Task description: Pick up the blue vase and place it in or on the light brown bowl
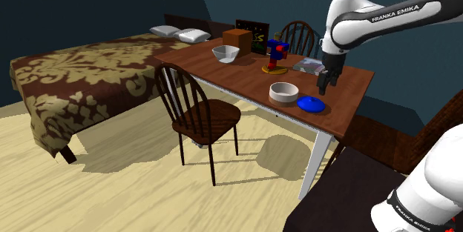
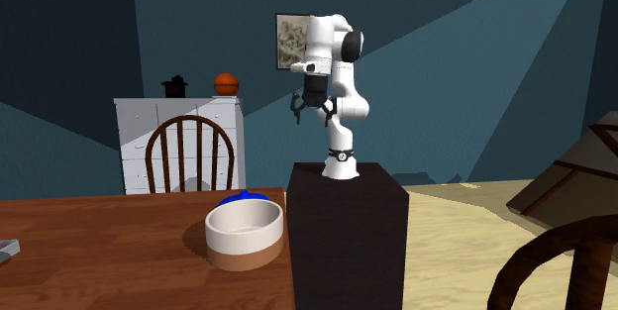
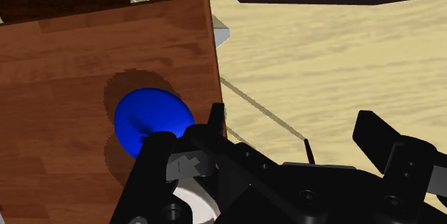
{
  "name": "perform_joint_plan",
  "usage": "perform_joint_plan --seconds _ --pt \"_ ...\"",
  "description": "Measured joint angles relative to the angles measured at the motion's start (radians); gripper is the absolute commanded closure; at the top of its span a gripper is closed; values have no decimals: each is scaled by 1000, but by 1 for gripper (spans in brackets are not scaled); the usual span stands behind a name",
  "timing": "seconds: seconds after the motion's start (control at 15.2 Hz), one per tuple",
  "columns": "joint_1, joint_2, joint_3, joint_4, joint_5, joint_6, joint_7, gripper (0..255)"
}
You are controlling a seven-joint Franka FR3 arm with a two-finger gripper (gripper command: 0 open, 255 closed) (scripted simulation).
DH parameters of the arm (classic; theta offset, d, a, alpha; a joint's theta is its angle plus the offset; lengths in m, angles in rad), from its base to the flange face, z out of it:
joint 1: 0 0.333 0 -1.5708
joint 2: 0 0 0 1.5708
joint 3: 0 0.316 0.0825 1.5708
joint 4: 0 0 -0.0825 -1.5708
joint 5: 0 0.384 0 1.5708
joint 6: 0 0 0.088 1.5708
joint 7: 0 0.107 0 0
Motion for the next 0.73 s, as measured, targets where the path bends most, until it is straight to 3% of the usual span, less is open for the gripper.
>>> perform_joint_plan --seconds 0.33,0.73 --pt "-22 161 -63 62 -4 118 -79 0" --pt "-42 389 -117 195 42 231 -181 0"
